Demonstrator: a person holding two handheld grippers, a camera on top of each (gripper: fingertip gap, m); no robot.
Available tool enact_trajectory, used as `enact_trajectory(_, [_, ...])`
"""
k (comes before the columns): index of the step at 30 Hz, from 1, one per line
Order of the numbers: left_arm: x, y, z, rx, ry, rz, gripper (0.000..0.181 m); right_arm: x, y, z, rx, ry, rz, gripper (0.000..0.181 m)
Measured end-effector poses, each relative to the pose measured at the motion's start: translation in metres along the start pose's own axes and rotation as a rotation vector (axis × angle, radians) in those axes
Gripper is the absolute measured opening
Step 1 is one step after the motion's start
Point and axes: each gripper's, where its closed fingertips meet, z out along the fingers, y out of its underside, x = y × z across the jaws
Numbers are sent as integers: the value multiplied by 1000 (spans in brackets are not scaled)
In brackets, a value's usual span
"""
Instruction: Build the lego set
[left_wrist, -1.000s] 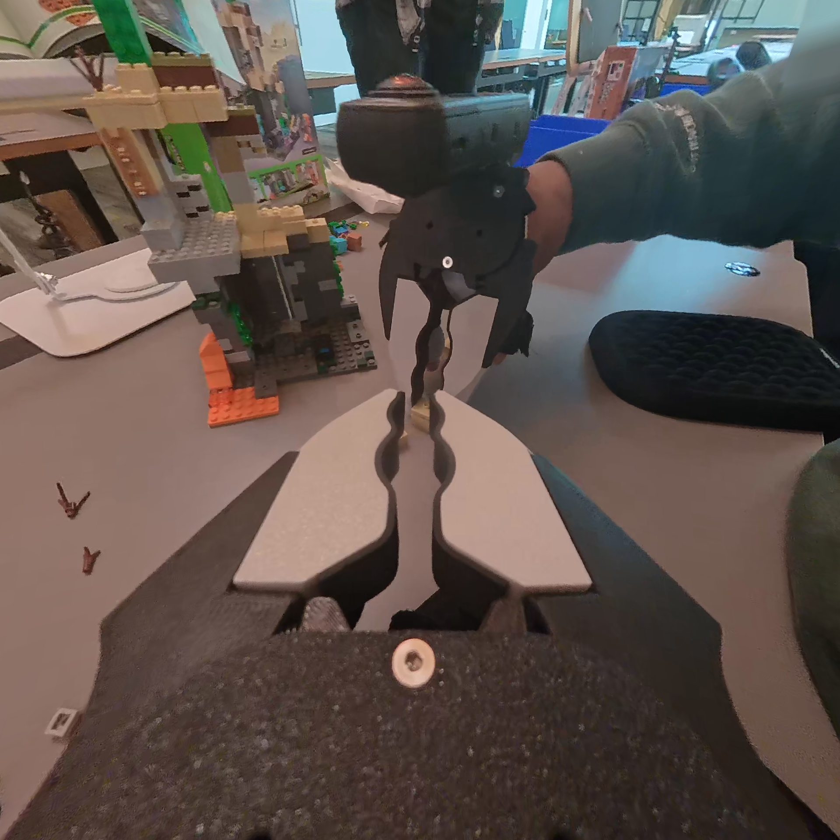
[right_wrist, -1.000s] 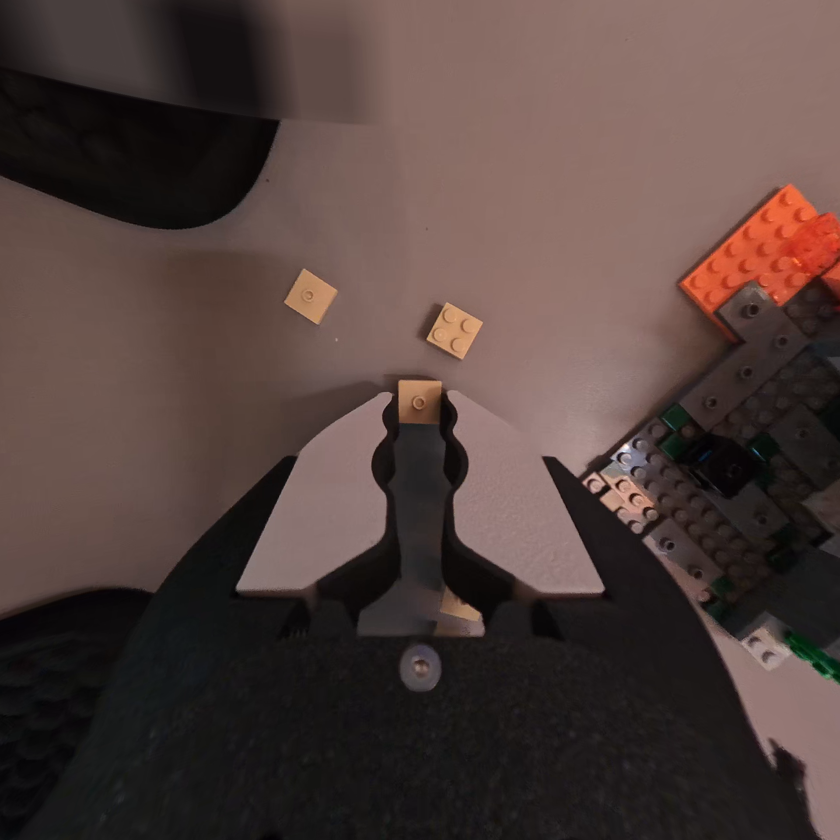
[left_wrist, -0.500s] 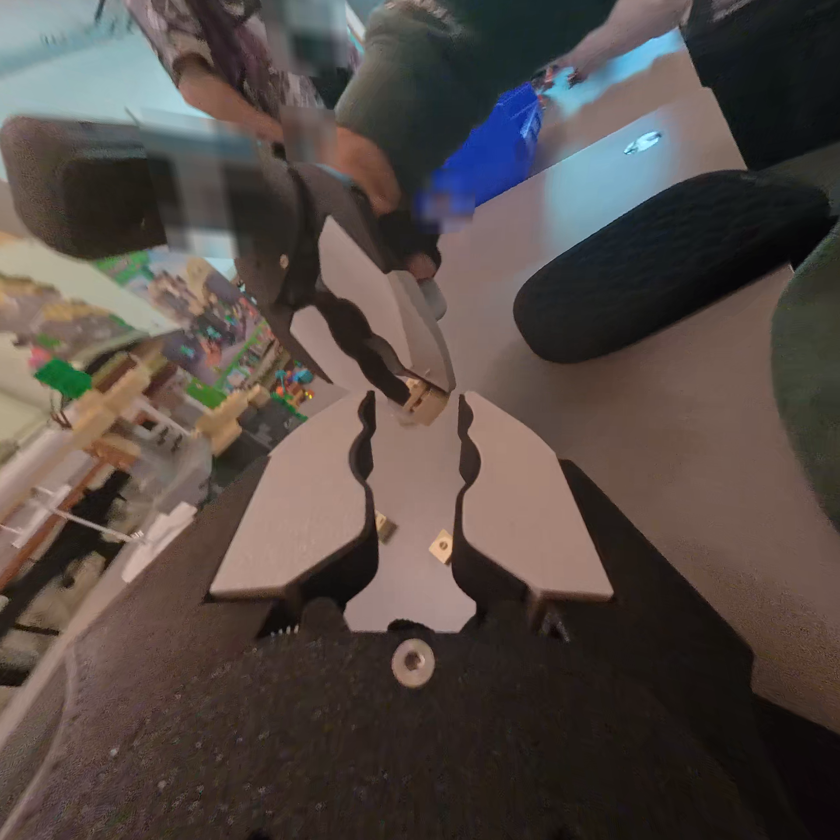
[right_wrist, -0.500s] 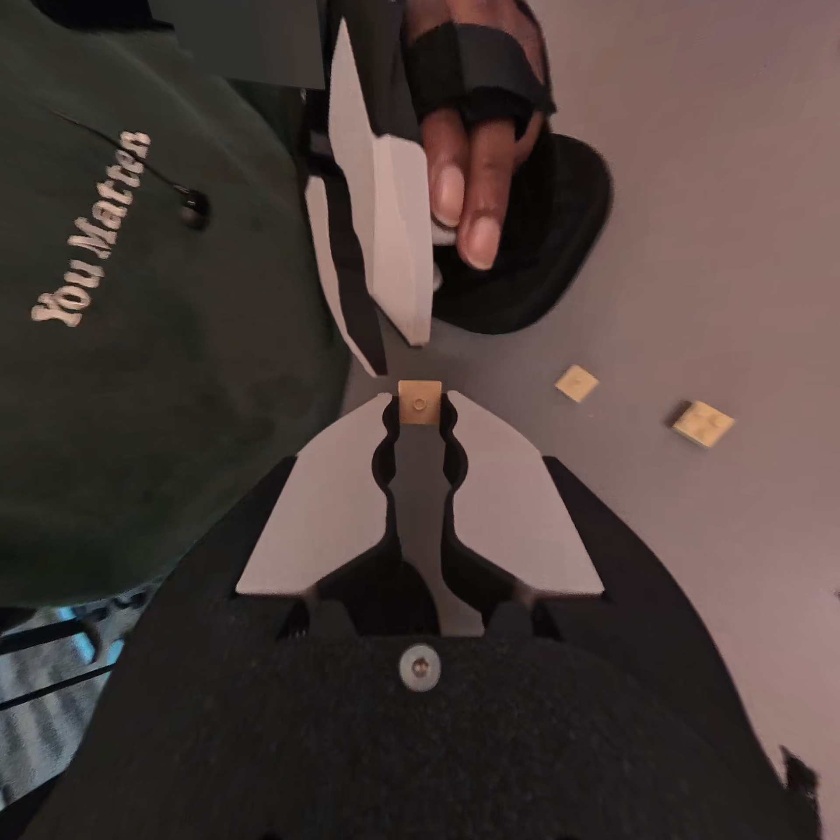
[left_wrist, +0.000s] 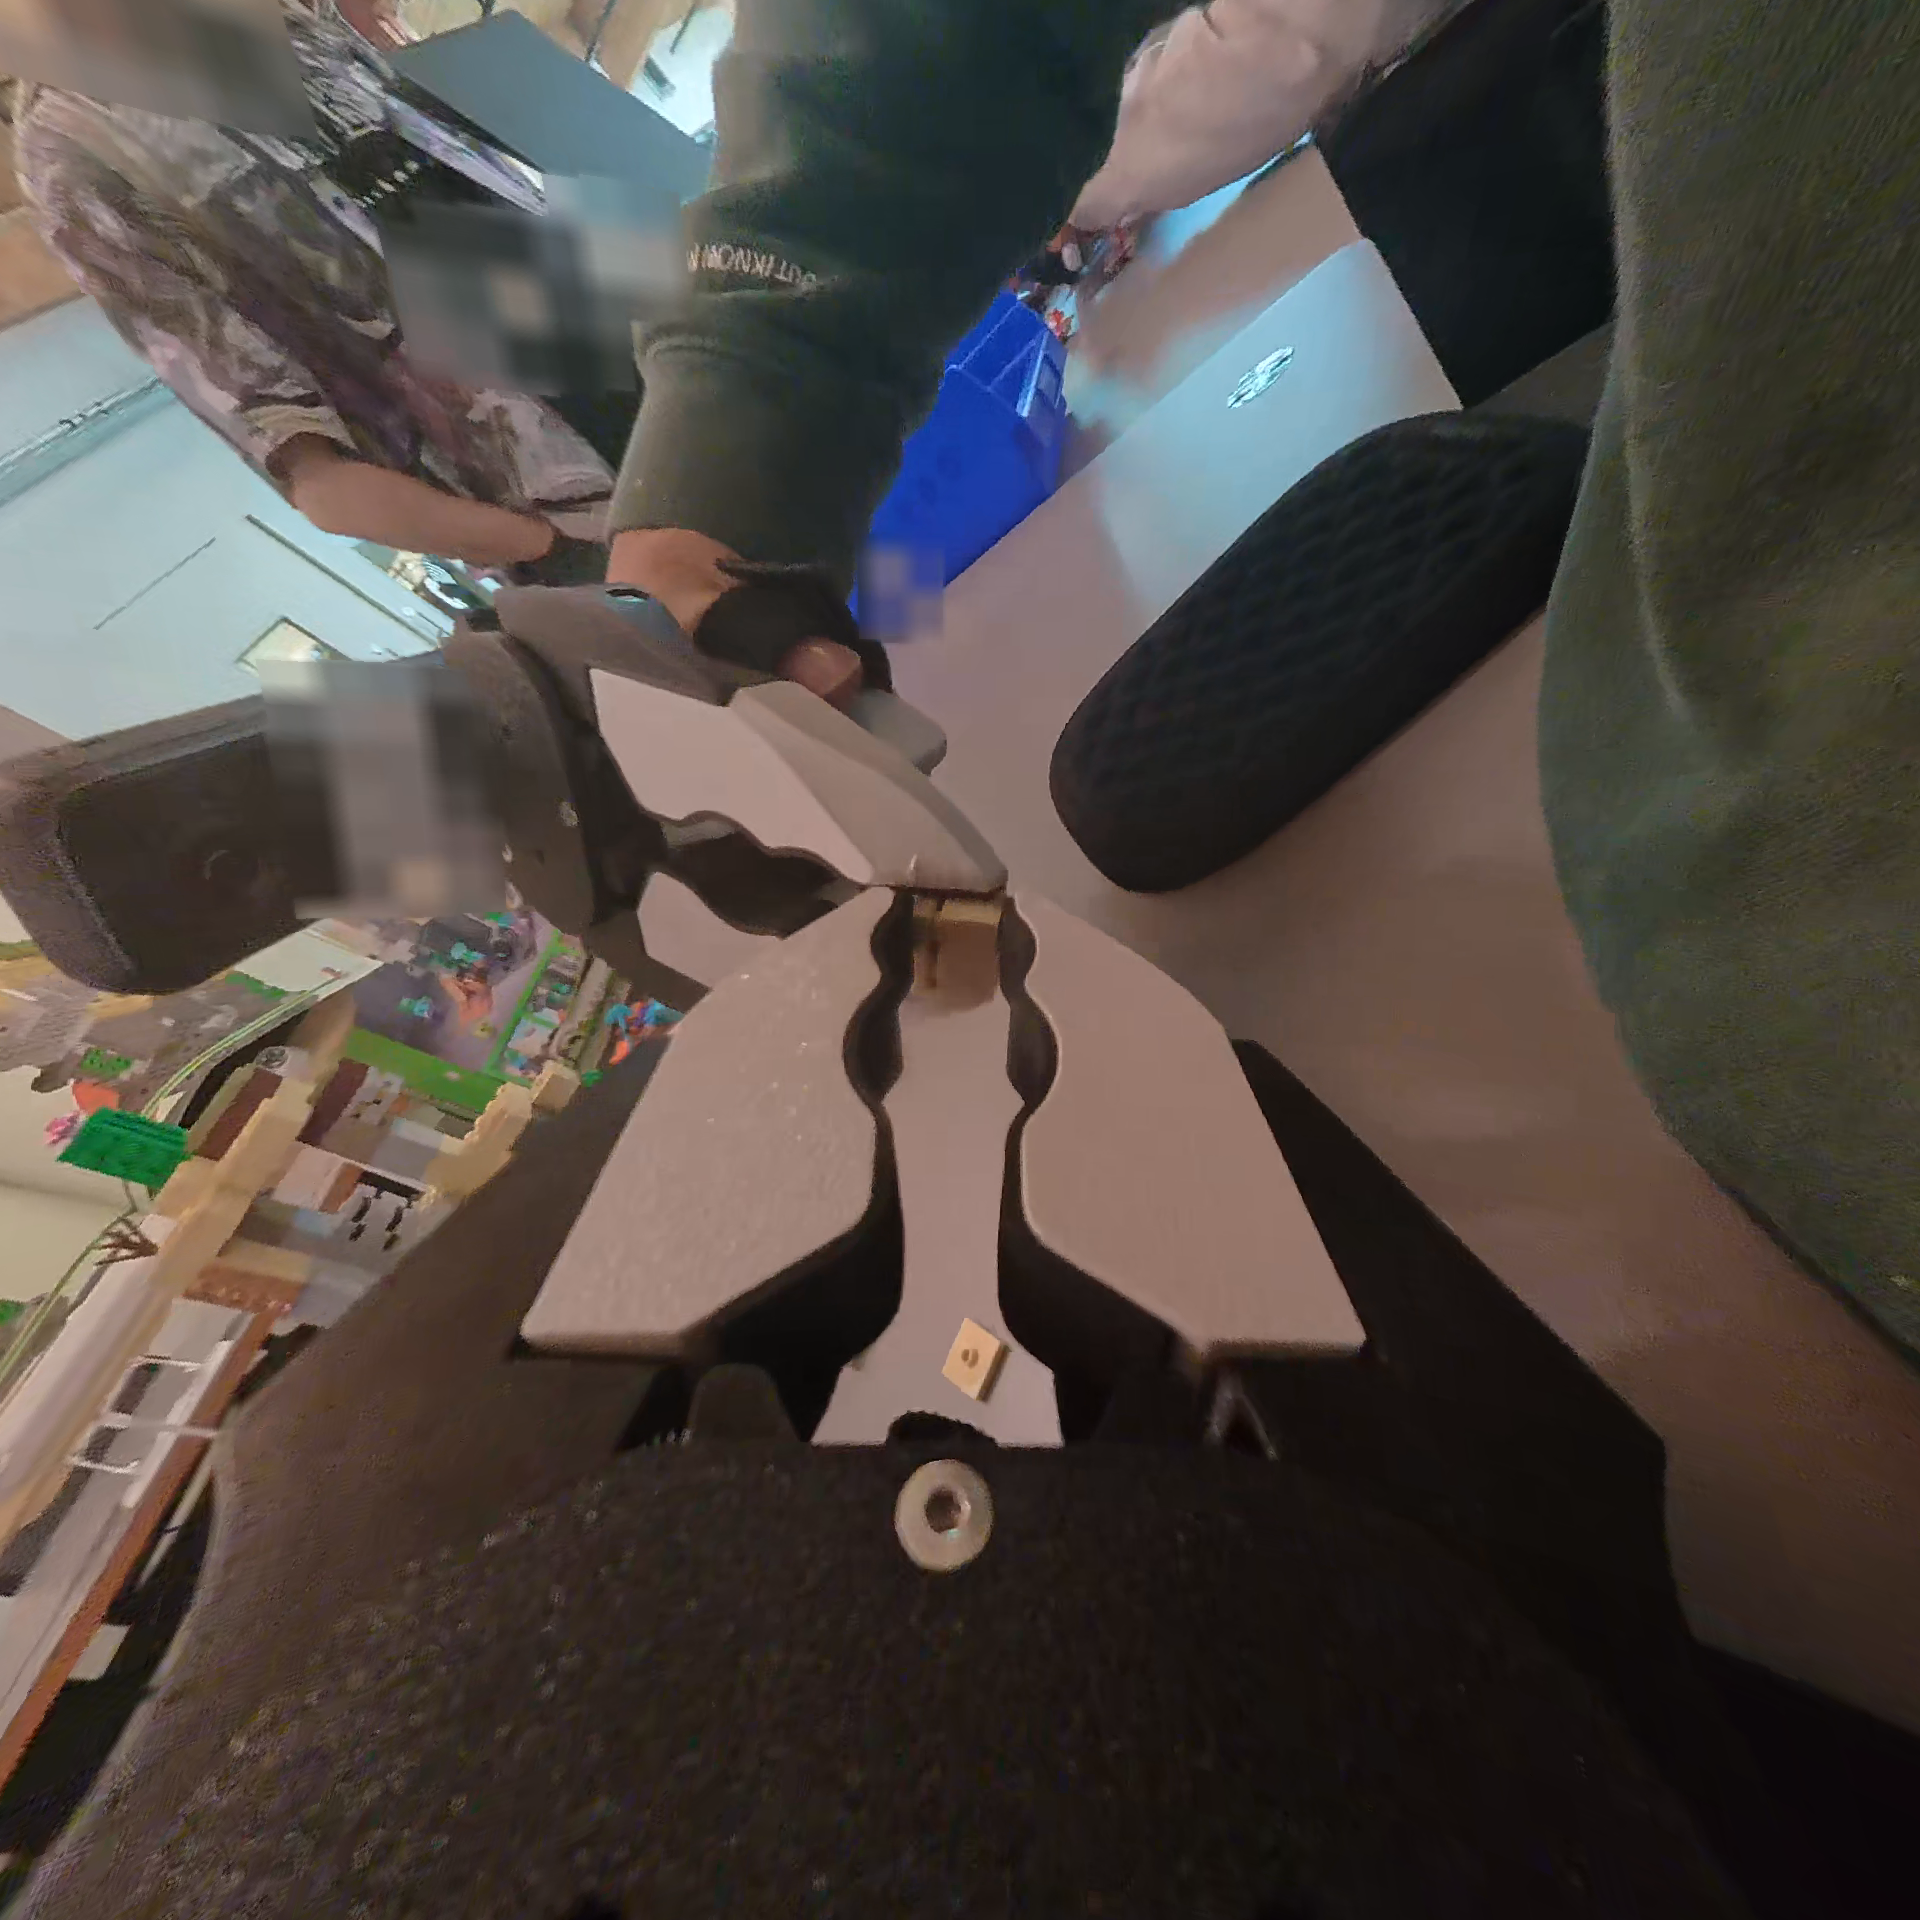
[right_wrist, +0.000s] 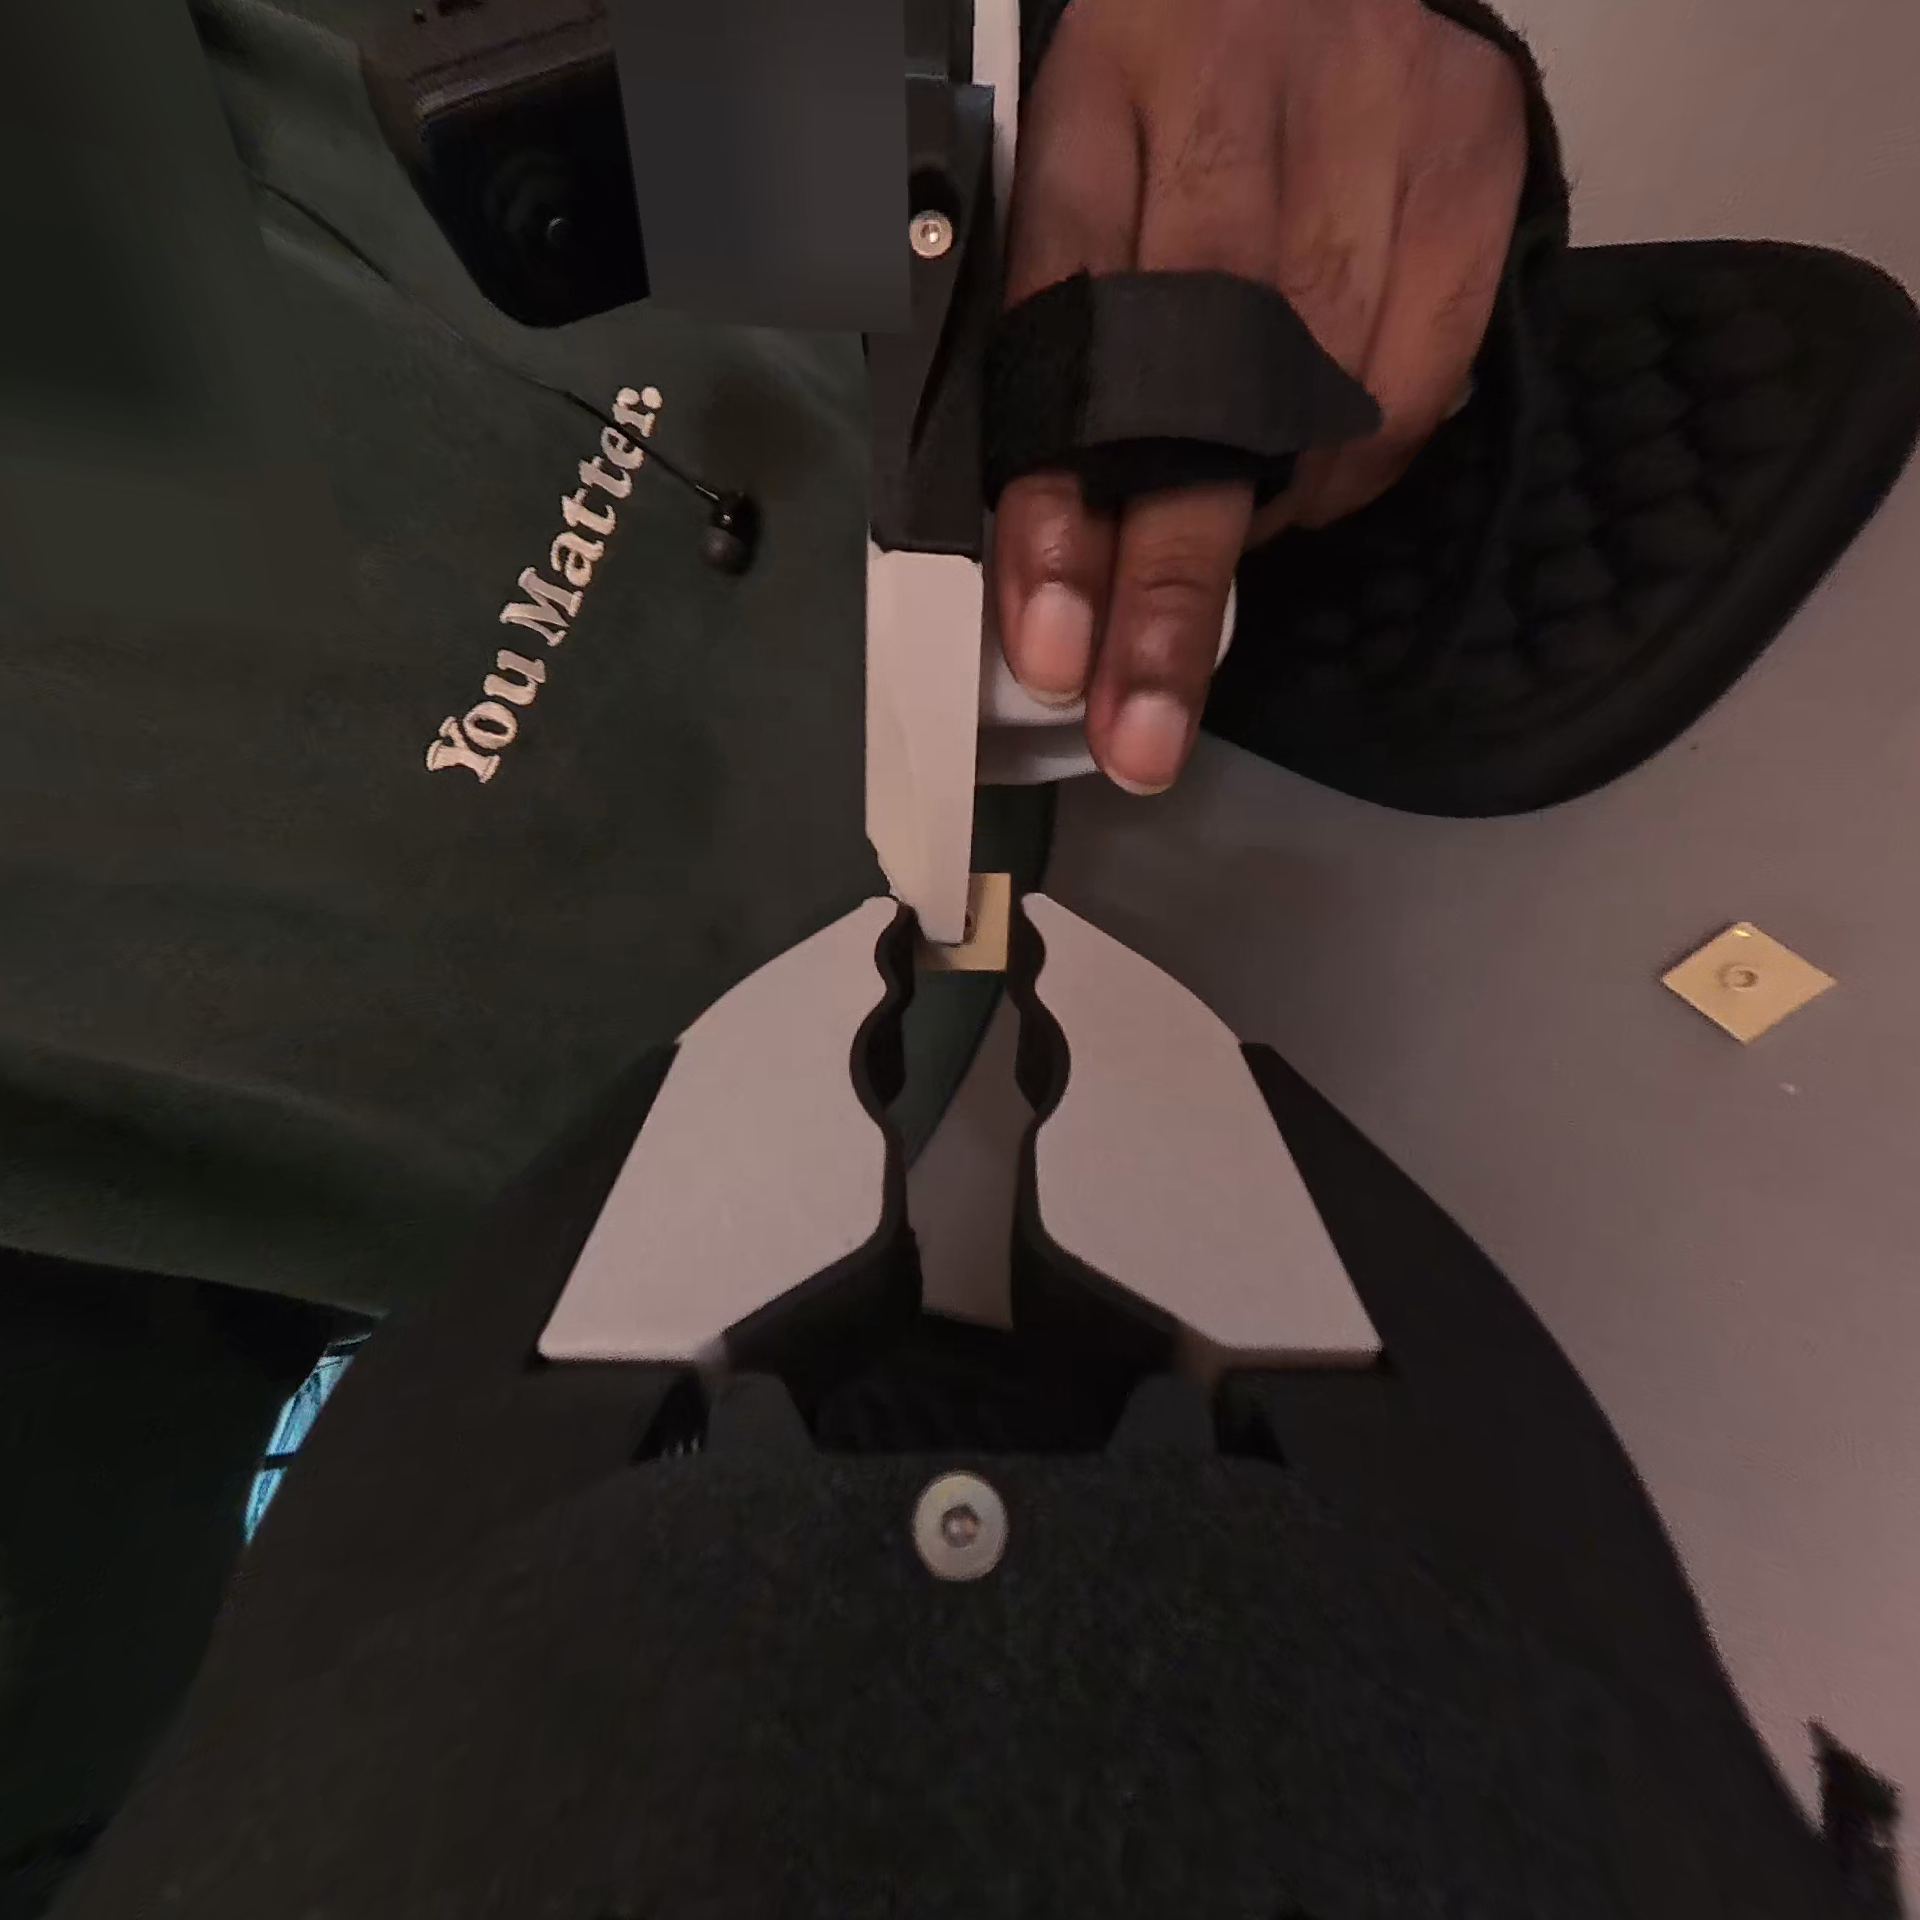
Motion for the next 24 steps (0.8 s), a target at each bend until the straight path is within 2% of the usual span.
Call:
enact_trajectory(4, [-5, -5, -5, 40, -2, -70, 15, -4, -10, -2, 108, -11, -9, 17])
enact_trajectory(7, [-14, -8, -11, 84, -9, -158, 15, -4, -16, -7, 188, 67, -75, 25])
enact_trajectory(13, [-28, -7, -19, 135, -4, -329, 15, 0, -25, -25, 317, 536, -428, 23])
enact_trajectory(16, [-29, -6, -17, 143, 13, -385, 15, 2, -25, -27, 300, 785, -580, 21])
enact_trajectory(18, [-28, -5, -14, 130, 26, -391, 15, 0, -26, -26, 285, 885, -647, 17])
enact_trajectory(24, [-22, -8, -9, 111, 60, -379, 15, -3, -18, -22, 213, 913, -671, 13])
